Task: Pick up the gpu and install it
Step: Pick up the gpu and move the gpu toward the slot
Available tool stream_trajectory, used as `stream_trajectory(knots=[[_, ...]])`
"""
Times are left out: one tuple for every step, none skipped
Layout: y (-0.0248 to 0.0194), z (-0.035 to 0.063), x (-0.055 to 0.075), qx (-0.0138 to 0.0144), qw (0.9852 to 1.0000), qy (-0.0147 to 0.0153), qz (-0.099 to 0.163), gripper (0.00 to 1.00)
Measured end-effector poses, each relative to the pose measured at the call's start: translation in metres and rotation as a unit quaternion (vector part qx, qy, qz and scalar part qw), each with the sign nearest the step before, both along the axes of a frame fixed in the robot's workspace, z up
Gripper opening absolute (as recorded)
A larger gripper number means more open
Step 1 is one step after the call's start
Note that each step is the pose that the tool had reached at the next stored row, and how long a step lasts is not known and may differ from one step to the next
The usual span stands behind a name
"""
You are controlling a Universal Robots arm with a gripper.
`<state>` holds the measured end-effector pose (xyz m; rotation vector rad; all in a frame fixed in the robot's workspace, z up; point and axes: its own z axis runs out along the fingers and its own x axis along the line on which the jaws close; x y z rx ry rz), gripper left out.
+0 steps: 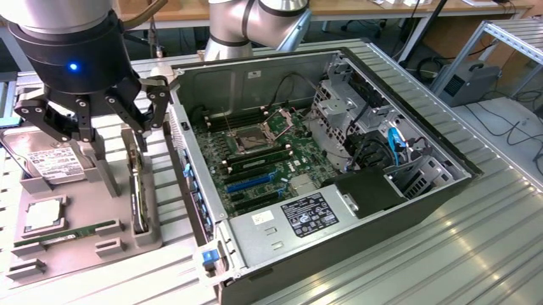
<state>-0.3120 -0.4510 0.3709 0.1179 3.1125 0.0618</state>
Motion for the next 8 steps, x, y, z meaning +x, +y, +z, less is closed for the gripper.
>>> stream_trajectory(knots=[[0.0,-0.001,0.0,0.0,1.0,0.0,0.0,0.54],[0.0,-0.0016,0.0,0.0,1.0,0.0,0.0,0.54],[0.0,-0.0021,0.0,0.0,1.0,0.0,0.0,0.54],[0.0,-0.003,0.0,0.0,1.0,0.0,0.0,0.54],[0.0,-0.0034,0.0,0.0,1.0,0.0,0.0,0.54],[0.0,-0.0039,0.0,0.0,1.0,0.0,0.0,0.54],[0.0,-0.0045,0.0,0.0,1.0,0.0,0.0,0.54],[0.0,-0.0055,0.0,0.0,1.0,0.0,0.0,0.54]])
